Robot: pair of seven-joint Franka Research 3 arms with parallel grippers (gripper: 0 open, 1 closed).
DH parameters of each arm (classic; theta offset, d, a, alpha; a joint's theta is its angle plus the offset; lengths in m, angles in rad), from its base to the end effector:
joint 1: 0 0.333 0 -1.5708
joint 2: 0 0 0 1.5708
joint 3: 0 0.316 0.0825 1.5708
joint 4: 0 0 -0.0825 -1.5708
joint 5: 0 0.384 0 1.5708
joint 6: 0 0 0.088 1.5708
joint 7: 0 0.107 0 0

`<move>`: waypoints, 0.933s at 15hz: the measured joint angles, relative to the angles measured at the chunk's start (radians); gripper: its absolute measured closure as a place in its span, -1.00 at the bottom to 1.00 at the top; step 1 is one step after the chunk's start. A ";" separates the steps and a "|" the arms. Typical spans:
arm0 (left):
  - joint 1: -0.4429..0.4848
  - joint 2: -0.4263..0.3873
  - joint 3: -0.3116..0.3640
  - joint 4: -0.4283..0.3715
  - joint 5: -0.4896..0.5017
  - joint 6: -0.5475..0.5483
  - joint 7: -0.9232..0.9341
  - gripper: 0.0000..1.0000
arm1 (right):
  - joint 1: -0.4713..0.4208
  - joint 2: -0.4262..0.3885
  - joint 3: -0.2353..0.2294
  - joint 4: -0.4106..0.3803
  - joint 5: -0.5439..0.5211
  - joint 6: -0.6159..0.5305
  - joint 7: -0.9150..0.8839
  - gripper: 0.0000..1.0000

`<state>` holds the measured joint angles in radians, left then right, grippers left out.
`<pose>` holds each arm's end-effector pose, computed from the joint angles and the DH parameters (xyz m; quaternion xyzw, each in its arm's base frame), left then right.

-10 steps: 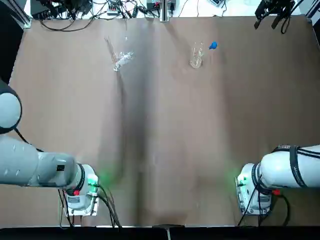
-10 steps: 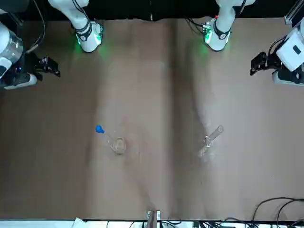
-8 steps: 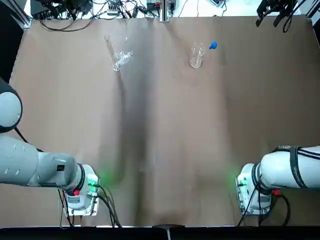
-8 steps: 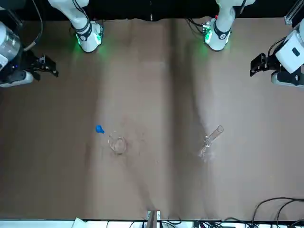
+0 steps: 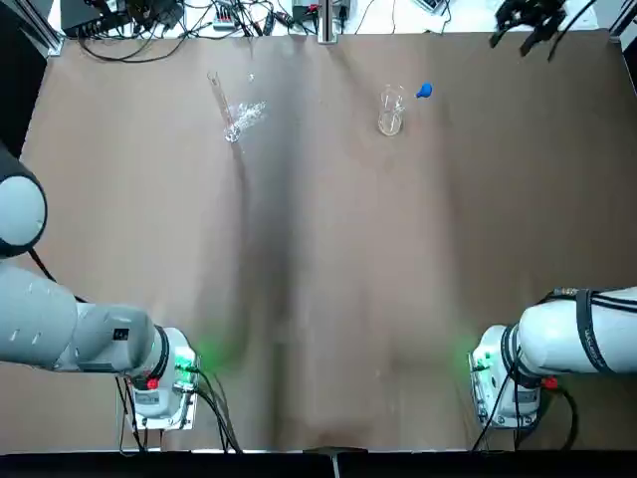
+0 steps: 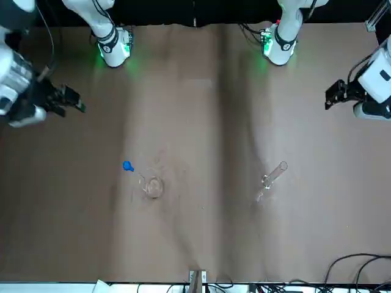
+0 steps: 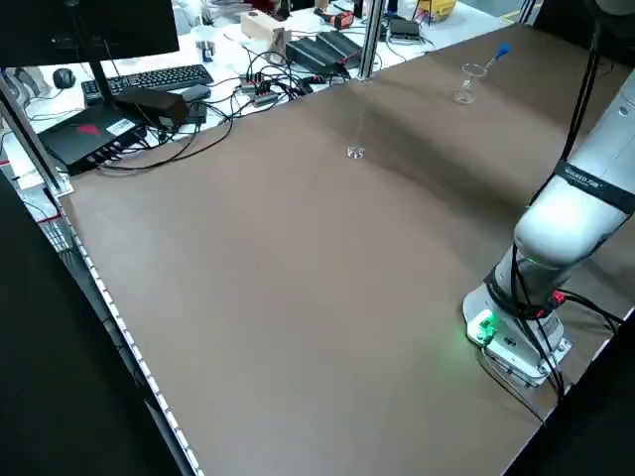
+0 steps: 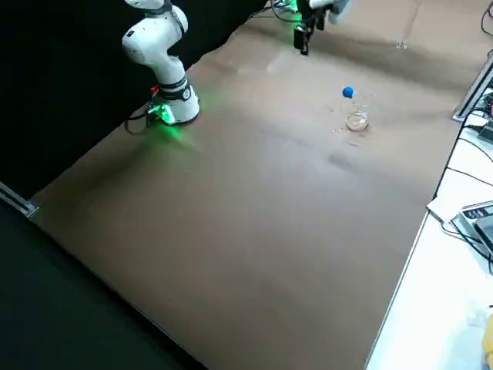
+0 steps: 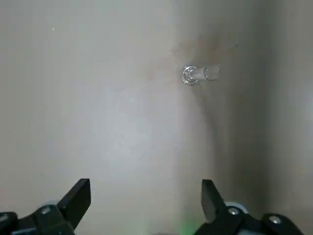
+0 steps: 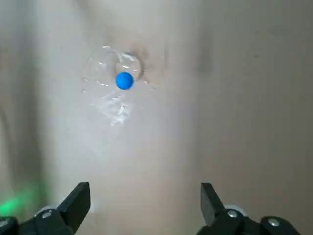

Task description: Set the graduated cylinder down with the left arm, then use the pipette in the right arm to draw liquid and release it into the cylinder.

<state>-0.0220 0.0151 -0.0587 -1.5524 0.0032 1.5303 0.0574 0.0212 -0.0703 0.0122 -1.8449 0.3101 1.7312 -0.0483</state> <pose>0.5532 -0.0441 0.6213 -0.9974 0.0690 0.0186 0.0014 0.5358 0.0460 0.5506 -0.9882 -0.0124 0.0203 0.1516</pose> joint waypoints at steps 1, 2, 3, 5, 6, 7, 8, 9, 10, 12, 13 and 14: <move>0.012 0.008 0.001 0.000 0.000 0.001 0.065 -1.00 | 0.005 0.019 0.001 -0.021 0.037 0.030 0.000 -0.96; 0.024 0.017 0.002 0.000 0.000 0.001 0.147 -1.00 | 0.008 0.036 0.002 -0.044 0.083 0.070 0.000 -0.96; 0.037 0.029 0.002 0.000 0.000 0.001 0.230 -1.00 | 0.009 0.053 0.003 -0.062 0.114 0.106 0.000 -0.93; 0.071 0.059 0.002 -0.001 -0.009 0.001 0.402 -1.00 | 0.013 0.093 0.003 -0.079 0.147 0.146 0.000 -0.92; 0.089 0.079 0.003 -0.001 -0.023 0.002 0.477 -1.00 | 0.014 0.115 0.003 -0.081 0.170 0.176 0.000 -0.93; 0.107 0.101 0.003 -0.002 -0.034 0.004 0.538 -1.00 | 0.014 0.138 0.003 -0.082 0.195 0.206 0.000 -0.93; 0.131 0.125 0.003 -0.002 -0.053 0.018 0.591 -1.00 | 0.016 0.161 0.003 -0.082 0.211 0.229 -0.001 -0.92; 0.160 0.151 0.003 -0.002 -0.089 0.034 0.646 -1.00 | 0.020 0.184 0.003 -0.082 0.221 0.251 -0.001 -0.92; 0.189 0.177 0.004 -0.002 -0.119 0.048 0.710 -1.00 | 0.024 0.205 0.003 -0.082 0.224 0.275 -0.001 -0.93; 0.229 0.223 0.004 -0.001 -0.160 0.085 0.839 -1.00 | 0.032 0.242 0.003 -0.080 0.228 0.304 -0.001 -0.83; 0.243 0.245 0.004 0.000 -0.186 0.095 0.894 -1.00 | 0.033 0.258 0.003 -0.076 0.235 0.309 -0.001 -0.80; 0.258 0.267 0.003 -0.001 -0.227 0.099 0.951 -1.00 | 0.036 0.273 0.004 -0.071 0.244 0.314 -0.001 -0.74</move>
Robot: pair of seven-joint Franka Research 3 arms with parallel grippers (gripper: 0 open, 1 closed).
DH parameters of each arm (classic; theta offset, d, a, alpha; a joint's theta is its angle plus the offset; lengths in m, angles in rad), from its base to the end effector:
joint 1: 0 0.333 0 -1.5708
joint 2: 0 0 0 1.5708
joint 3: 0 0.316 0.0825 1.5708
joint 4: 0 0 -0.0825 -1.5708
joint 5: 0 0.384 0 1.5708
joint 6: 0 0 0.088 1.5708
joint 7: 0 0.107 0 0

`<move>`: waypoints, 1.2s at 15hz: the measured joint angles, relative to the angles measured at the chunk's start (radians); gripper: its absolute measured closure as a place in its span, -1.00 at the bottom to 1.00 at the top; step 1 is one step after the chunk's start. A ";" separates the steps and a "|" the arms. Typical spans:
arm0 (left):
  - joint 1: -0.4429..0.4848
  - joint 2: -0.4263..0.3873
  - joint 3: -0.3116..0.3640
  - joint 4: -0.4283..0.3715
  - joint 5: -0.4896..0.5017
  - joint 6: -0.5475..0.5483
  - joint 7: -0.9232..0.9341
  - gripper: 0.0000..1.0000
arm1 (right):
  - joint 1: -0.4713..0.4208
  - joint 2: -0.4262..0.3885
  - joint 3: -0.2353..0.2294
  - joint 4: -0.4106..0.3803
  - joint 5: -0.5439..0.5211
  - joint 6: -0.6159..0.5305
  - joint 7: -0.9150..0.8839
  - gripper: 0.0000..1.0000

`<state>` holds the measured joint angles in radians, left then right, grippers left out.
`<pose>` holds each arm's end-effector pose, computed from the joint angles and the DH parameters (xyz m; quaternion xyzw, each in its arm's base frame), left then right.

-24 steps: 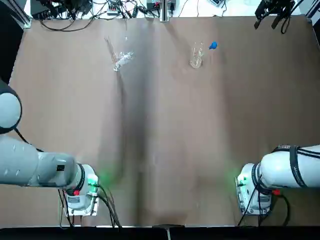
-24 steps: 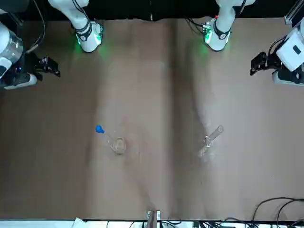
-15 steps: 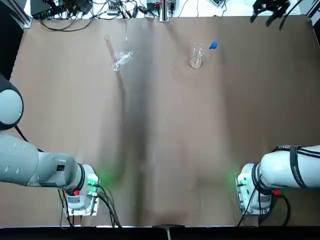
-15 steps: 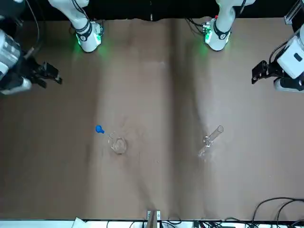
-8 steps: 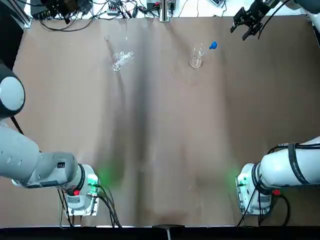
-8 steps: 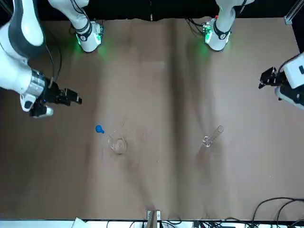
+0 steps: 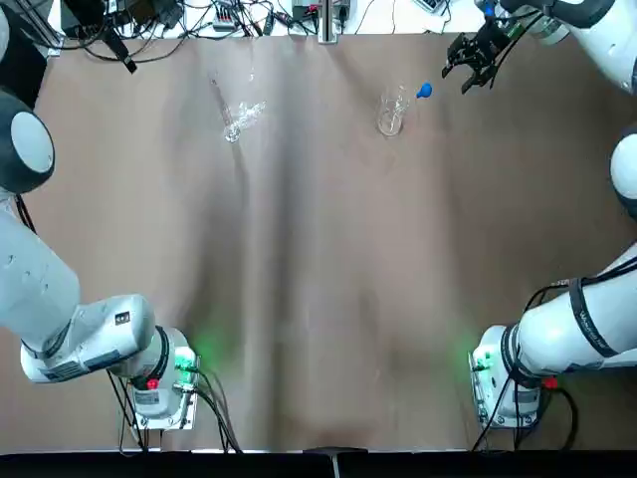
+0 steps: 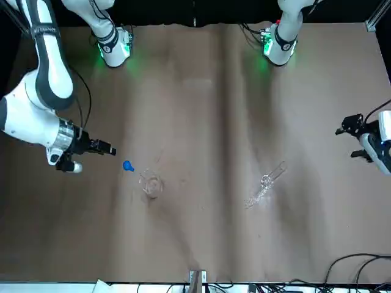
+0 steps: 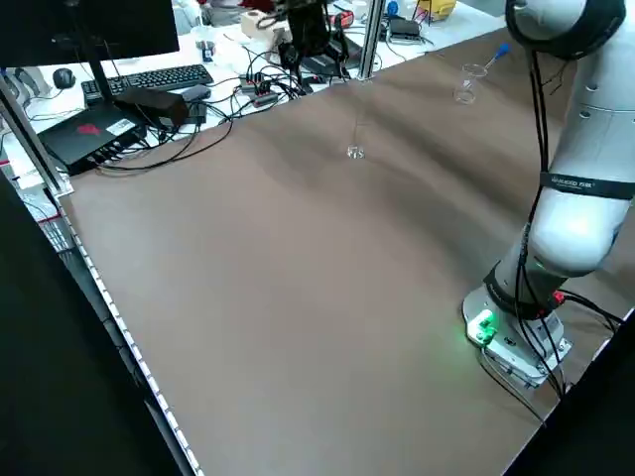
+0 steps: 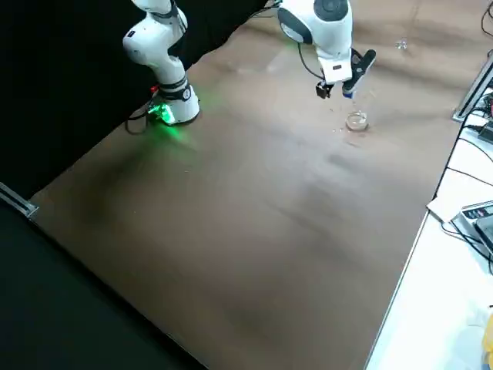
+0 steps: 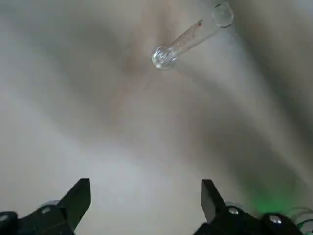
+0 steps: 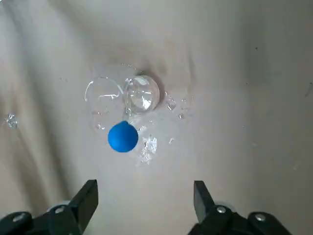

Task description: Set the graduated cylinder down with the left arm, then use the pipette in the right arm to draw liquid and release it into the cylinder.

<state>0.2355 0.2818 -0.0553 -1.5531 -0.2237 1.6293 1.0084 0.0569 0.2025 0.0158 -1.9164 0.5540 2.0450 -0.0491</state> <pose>0.6176 0.0932 0.4733 0.9115 -0.3807 -0.0183 0.1547 0.5956 0.0720 0.3902 -0.9672 0.0751 0.0385 0.2396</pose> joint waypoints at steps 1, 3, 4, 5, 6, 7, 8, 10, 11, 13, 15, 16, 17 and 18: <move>0.019 0.027 0.000 0.000 -0.049 0.003 0.078 -1.00 | 0.006 0.012 0.000 0.004 0.009 0.012 0.000 -0.74; 0.059 0.093 0.000 -0.002 -0.163 0.027 0.267 -1.00 | 0.028 0.026 0.001 0.011 0.015 0.040 0.001 -0.64; 0.077 0.135 0.000 -0.003 -0.229 0.045 0.363 -1.00 | 0.040 0.029 0.001 0.013 0.015 0.048 0.003 -0.65; 0.097 0.225 0.000 -0.005 -0.354 0.078 0.541 -1.00 | 0.053 0.039 0.001 0.013 0.015 0.076 0.006 -0.62; 0.099 0.267 -0.001 -0.004 -0.412 0.099 0.629 -1.00 | 0.059 0.046 0.001 0.013 0.016 0.093 0.010 -0.62; 0.098 0.307 -0.003 -0.004 -0.469 0.111 0.717 -1.00 | 0.065 0.055 0.001 0.013 0.016 0.108 0.018 -0.60; 0.096 0.346 -0.004 -0.004 -0.542 0.115 0.804 -1.00 | 0.071 0.065 0.001 0.013 0.016 0.123 0.023 -0.60; 0.088 0.421 -0.006 -0.004 -0.689 0.118 0.971 -1.00 | 0.078 0.084 0.001 0.014 0.016 0.137 0.026 -0.55; 0.083 0.460 -0.006 -0.004 -0.751 0.121 1.046 -1.00 | 0.081 0.091 0.001 0.014 0.016 0.139 0.027 -0.50; 0.072 0.525 -0.008 -0.003 -0.821 0.122 1.152 -1.00 | 0.085 0.103 0.001 0.014 0.020 0.140 0.029 -0.49; 0.056 0.576 -0.009 -0.002 -0.874 0.122 1.235 -1.00 | 0.088 0.112 0.001 0.015 0.030 0.140 0.030 -0.47; 0.049 0.597 -0.009 -0.002 -0.906 0.122 1.276 -1.00 | 0.092 0.115 0.001 0.016 0.032 0.140 0.030 -0.39; 0.044 0.614 -0.009 -0.001 -0.939 0.122 1.314 -1.00 | 0.096 0.117 0.002 0.016 0.033 0.140 0.030 -0.32; 0.038 0.626 -0.009 -0.001 -0.964 0.122 1.339 -1.00 | 0.098 0.118 0.002 0.018 0.033 0.141 0.031 -0.31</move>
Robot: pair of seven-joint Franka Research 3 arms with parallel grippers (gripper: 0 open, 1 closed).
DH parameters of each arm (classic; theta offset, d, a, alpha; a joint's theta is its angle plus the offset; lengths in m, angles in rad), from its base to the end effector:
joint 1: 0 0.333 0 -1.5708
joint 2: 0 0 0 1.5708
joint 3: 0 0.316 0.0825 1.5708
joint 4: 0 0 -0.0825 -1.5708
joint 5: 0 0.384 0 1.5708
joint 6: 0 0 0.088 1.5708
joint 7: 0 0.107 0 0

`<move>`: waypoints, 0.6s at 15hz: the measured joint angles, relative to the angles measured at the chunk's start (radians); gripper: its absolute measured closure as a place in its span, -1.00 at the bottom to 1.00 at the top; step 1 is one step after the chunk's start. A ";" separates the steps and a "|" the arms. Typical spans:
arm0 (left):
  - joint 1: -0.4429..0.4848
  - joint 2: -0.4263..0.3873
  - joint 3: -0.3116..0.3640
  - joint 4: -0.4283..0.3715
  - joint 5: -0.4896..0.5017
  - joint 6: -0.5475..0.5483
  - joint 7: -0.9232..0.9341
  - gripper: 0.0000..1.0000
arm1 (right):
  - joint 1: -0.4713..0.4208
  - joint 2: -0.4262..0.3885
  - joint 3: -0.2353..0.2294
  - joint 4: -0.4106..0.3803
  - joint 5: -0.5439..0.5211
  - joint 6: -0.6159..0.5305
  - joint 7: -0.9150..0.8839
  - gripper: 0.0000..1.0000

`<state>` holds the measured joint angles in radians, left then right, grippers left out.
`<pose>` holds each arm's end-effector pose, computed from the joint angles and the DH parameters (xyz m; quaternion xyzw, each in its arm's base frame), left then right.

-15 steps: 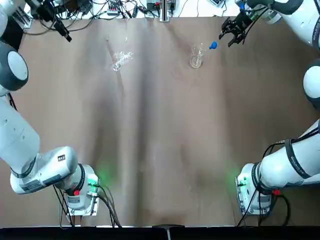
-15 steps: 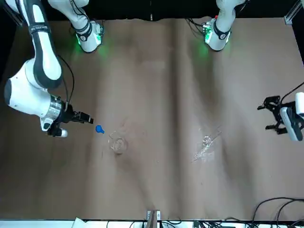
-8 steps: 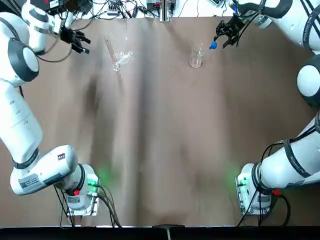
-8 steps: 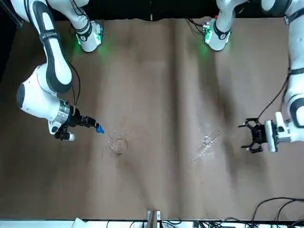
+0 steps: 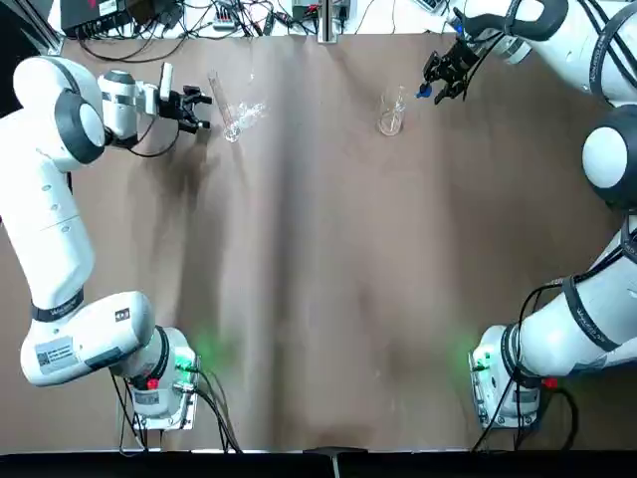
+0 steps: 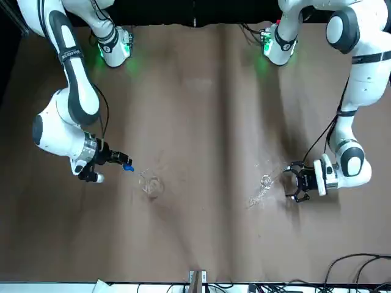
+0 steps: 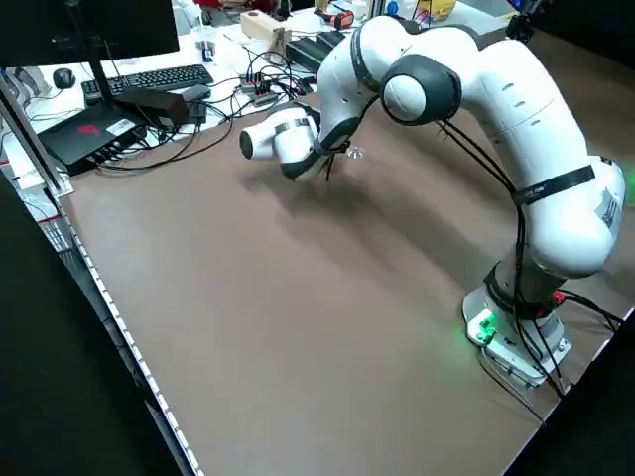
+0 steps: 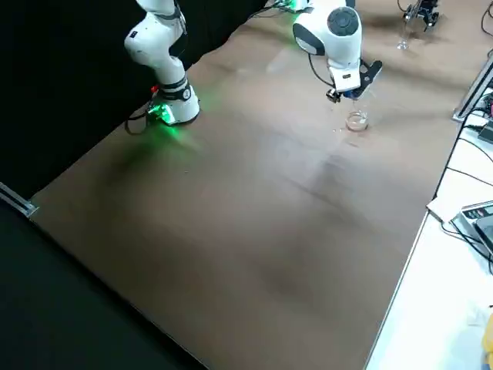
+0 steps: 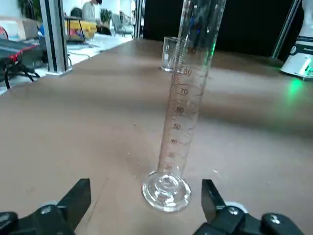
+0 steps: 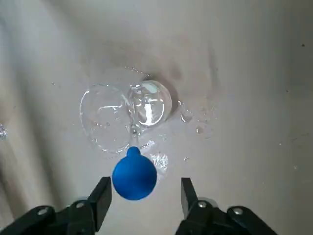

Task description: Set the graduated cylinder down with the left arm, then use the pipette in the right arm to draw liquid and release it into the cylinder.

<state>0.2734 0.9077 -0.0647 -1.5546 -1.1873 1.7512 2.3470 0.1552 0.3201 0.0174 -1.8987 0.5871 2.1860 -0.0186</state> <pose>0.6501 0.0579 0.1174 0.6181 -0.5292 0.3994 0.4224 0.6092 0.1262 0.3362 -0.9684 0.0791 0.0342 0.2342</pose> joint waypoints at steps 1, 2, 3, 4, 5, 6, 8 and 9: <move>-0.006 0.007 0.000 0.000 -0.014 0.000 0.014 -1.00 | 0.001 0.000 0.000 0.003 0.001 0.001 0.002 -0.20; -0.011 0.011 -0.001 0.000 -0.018 0.000 0.021 -1.00 | 0.001 0.000 0.000 0.007 0.003 0.002 0.002 -0.19; -0.015 0.011 -0.004 -0.001 -0.019 -0.001 0.031 -1.00 | 0.001 0.000 0.000 0.011 0.003 0.002 0.003 -0.20; -0.017 0.011 -0.010 -0.003 -0.022 -0.001 0.047 -1.00 | 0.001 0.001 0.000 0.014 0.004 0.002 0.005 -0.20; -0.020 0.011 -0.015 -0.006 -0.029 -0.001 0.077 -1.00 | 0.001 0.002 0.000 0.016 0.004 0.002 0.007 -0.20; -0.024 0.011 -0.018 -0.009 -0.032 -0.001 0.115 -1.00 | 0.001 0.003 -0.001 0.019 0.005 0.002 0.007 -0.20; -0.034 0.011 -0.020 -0.019 -0.036 -0.002 0.166 -1.00 | 0.001 0.004 -0.001 0.021 0.007 0.002 0.007 -0.20; -0.038 0.011 -0.023 -0.025 -0.037 -0.003 0.176 -1.00 | 0.001 0.006 -0.001 0.021 0.008 0.002 0.007 -0.20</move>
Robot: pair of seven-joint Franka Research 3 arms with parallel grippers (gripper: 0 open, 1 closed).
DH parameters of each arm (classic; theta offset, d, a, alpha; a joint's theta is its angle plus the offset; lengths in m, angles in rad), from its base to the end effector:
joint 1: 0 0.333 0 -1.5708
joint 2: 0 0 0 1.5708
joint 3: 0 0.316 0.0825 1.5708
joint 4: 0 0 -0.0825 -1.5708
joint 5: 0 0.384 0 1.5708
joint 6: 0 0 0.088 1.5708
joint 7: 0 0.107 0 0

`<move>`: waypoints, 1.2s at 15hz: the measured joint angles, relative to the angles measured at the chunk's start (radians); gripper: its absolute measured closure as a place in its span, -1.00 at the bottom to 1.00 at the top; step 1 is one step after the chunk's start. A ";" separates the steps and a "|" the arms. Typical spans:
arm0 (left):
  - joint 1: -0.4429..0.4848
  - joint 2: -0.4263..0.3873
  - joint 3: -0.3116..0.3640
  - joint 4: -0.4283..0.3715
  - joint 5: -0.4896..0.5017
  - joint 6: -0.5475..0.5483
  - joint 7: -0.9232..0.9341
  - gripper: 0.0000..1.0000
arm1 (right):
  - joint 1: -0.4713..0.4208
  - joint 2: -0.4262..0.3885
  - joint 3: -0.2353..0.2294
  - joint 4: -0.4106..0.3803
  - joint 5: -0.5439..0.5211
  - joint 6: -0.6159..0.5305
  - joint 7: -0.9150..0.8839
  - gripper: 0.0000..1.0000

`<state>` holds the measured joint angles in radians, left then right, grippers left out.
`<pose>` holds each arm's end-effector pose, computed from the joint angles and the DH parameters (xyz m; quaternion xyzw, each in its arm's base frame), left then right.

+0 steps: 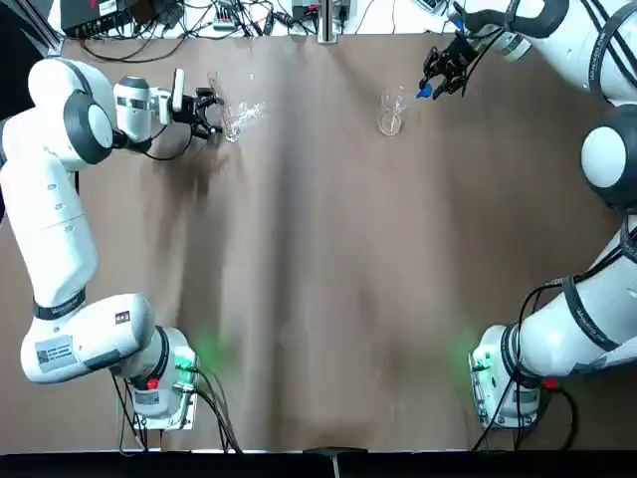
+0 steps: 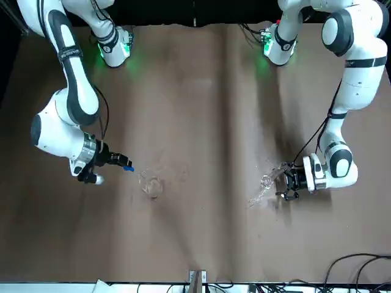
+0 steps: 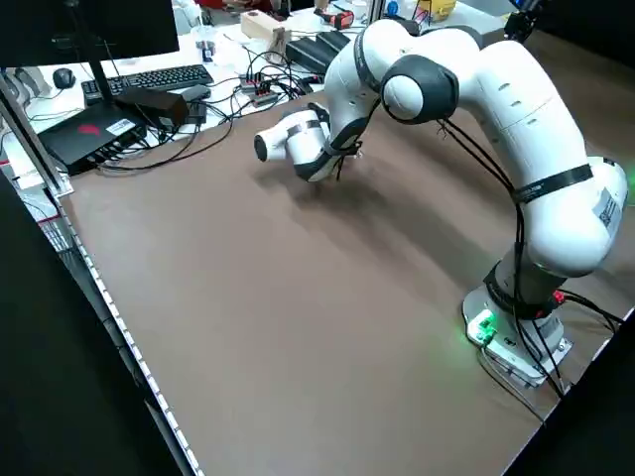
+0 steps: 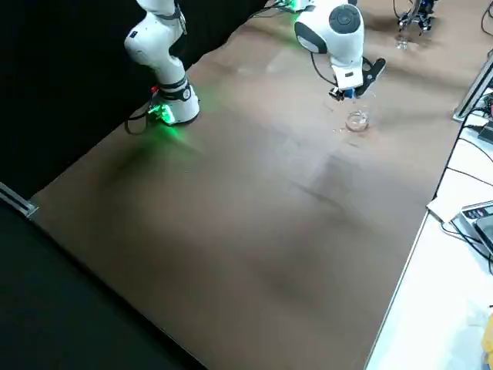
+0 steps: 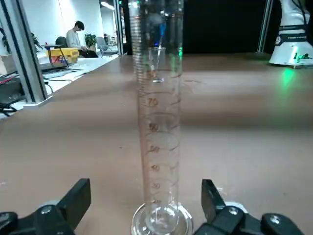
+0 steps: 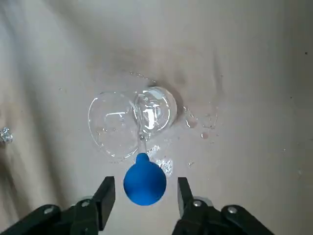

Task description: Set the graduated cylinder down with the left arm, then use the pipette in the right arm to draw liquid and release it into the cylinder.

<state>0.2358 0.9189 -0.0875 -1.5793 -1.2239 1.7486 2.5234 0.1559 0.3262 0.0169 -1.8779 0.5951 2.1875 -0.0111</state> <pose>0.6446 0.0170 0.1063 0.5577 -0.5724 0.4364 0.4133 0.6149 0.1274 0.3419 -0.9671 0.0835 0.0277 0.2389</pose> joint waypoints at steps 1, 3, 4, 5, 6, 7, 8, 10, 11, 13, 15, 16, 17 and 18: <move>-0.001 0.000 -0.005 -0.006 0.000 0.000 0.005 -1.00 | 0.000 0.003 0.000 0.000 0.000 0.000 0.000 -0.20; -0.003 0.000 -0.015 -0.014 -0.007 0.000 0.008 -1.00 | 0.000 0.012 0.000 0.002 0.001 0.000 0.000 -0.02; -0.004 0.000 -0.015 -0.016 -0.026 0.000 0.008 -1.00 | 0.000 0.014 0.000 0.004 0.001 0.000 0.000 0.00; -0.005 0.000 -0.015 -0.017 -0.045 0.000 0.008 -0.99 | 0.000 0.016 0.000 0.006 0.001 0.001 0.000 0.03; -0.007 0.000 -0.015 -0.018 -0.060 0.000 0.009 -0.98 | 0.000 0.017 0.000 0.008 0.002 0.001 0.000 0.09; -0.011 0.000 -0.015 -0.018 -0.071 0.000 0.009 -0.96 | 0.000 0.017 0.000 0.010 0.002 0.001 0.000 0.11; -0.014 0.000 -0.015 -0.019 -0.078 0.000 0.009 -0.95 | 0.000 0.017 0.000 0.011 0.003 0.001 0.000 0.26; -0.017 0.000 -0.015 -0.019 -0.081 0.000 0.009 -0.59 | 0.000 0.017 0.000 0.011 0.004 0.000 0.000 0.52; -0.017 0.000 -0.015 -0.019 -0.081 0.000 0.009 -0.37 | 0.000 0.017 0.000 0.011 0.004 0.000 0.000 0.59; -0.017 0.000 -0.015 -0.020 -0.081 0.000 0.009 -0.01 | 0.000 0.018 0.000 0.011 0.004 -0.003 0.000 0.64; -0.017 0.000 -0.015 -0.020 -0.081 0.000 0.009 0.10 | 0.000 0.018 0.000 0.011 0.004 -0.004 0.000 0.68; -0.017 0.000 -0.015 -0.020 -0.081 0.000 0.009 0.21 | 0.000 0.018 -0.001 0.012 0.005 -0.004 0.000 0.68; -0.017 0.001 -0.015 -0.020 -0.081 0.000 0.009 0.22 | 0.000 0.018 -0.001 0.012 0.004 -0.004 0.000 0.68; -0.017 0.001 -0.015 -0.020 -0.081 0.000 0.009 0.22 | 0.000 0.018 -0.002 0.014 0.004 -0.008 0.000 0.68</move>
<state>0.2192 0.9194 -0.1029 -1.5996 -1.3053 1.7485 2.5324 0.1560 0.3438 0.0154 -1.8644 0.5996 2.1796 -0.0110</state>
